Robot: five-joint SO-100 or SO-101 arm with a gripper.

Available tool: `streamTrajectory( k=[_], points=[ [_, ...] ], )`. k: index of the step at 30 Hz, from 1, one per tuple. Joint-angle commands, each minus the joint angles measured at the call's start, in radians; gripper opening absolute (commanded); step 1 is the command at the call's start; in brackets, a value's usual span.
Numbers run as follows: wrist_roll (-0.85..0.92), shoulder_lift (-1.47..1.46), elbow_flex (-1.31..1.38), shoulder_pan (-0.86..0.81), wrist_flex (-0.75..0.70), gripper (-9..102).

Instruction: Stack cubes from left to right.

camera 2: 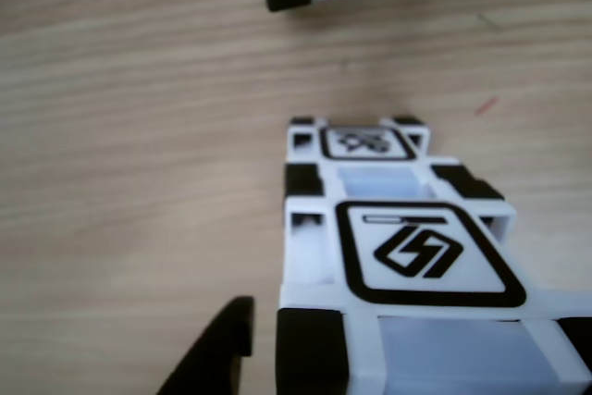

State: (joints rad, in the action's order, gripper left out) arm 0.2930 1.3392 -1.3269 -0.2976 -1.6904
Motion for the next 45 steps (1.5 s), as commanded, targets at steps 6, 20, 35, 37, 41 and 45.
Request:
streamTrajectory(
  k=[6,20,35,37,41,45],
  points=[
    [-0.008,0.103,0.0,0.008,-0.009,41],
    [-0.043,0.104,0.0,0.098,-0.009,42],
    [-0.109,0.1,-0.005,0.158,-0.011,41],
    [-0.118,0.101,-0.005,0.176,-0.011,41],
    [-0.147,0.103,-0.005,0.218,-0.012,41],
    [-0.17,0.103,-0.005,0.275,-0.032,41]
  ],
)
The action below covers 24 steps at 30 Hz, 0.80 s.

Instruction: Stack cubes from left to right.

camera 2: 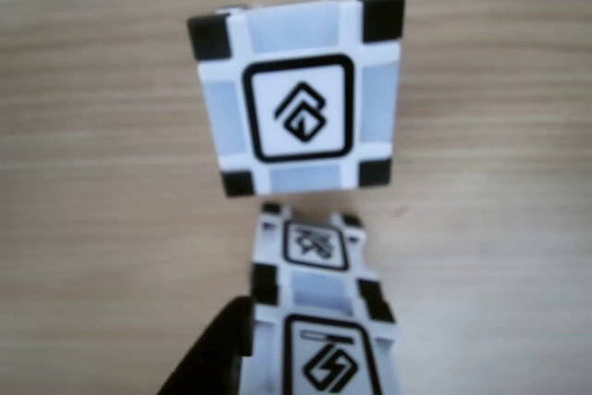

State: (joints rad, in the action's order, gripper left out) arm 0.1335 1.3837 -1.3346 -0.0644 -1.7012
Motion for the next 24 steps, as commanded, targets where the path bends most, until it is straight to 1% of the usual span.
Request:
streamTrajectory(
  k=[1,8,12,20,24],
  points=[
    [-0.02,0.058,0.003,0.057,-0.034,41],
    [-0.071,0.06,0.003,0.129,-0.084,41],
    [-0.064,0.06,-0.006,0.13,-0.084,41],
    [-0.043,0.06,-0.158,0.115,-0.071,42],
    [-0.032,0.051,-0.164,0.115,-0.067,41]
  ],
)
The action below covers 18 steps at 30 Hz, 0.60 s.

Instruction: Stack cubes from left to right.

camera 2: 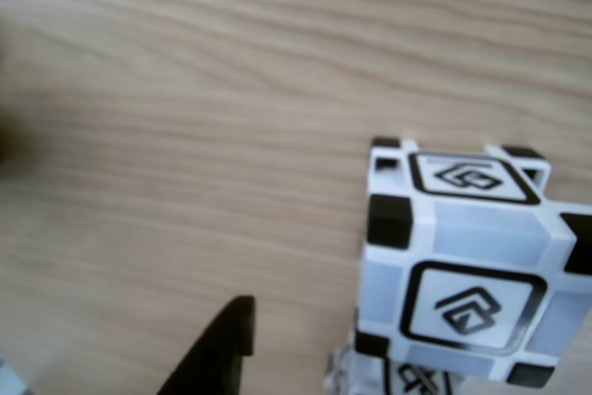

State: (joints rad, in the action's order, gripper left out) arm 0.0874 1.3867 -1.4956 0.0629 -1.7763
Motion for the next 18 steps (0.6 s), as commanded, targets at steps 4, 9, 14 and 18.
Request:
streamTrajectory(
  k=[4,9,14,18],
  points=[
    [0.038,0.043,0.012,-0.012,0.009,41],
    [0.064,0.038,0.015,-0.014,0.009,41],
    [0.061,0.018,0.015,-0.014,0.009,41],
    [0.064,-0.005,0.015,-0.014,0.012,41]
  ],
)
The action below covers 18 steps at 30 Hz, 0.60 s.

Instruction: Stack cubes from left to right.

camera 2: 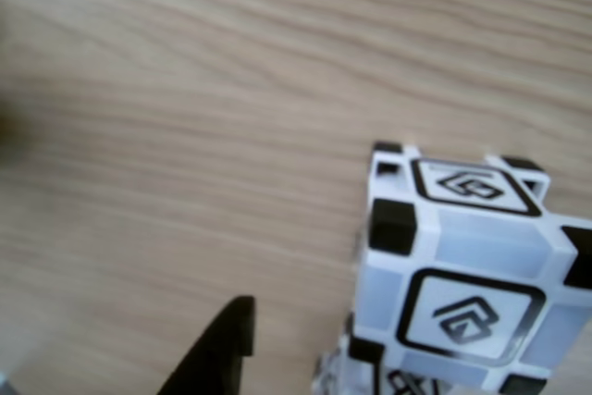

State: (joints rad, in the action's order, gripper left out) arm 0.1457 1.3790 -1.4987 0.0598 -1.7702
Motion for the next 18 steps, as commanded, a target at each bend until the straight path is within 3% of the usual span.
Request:
streamTrajectory(
  k=[1,18],
  points=[
    [0.003,-0.006,0.018,-0.011,0.012,41],
    [0.012,-0.123,0.02,-0.012,0.126,39]
  ],
)
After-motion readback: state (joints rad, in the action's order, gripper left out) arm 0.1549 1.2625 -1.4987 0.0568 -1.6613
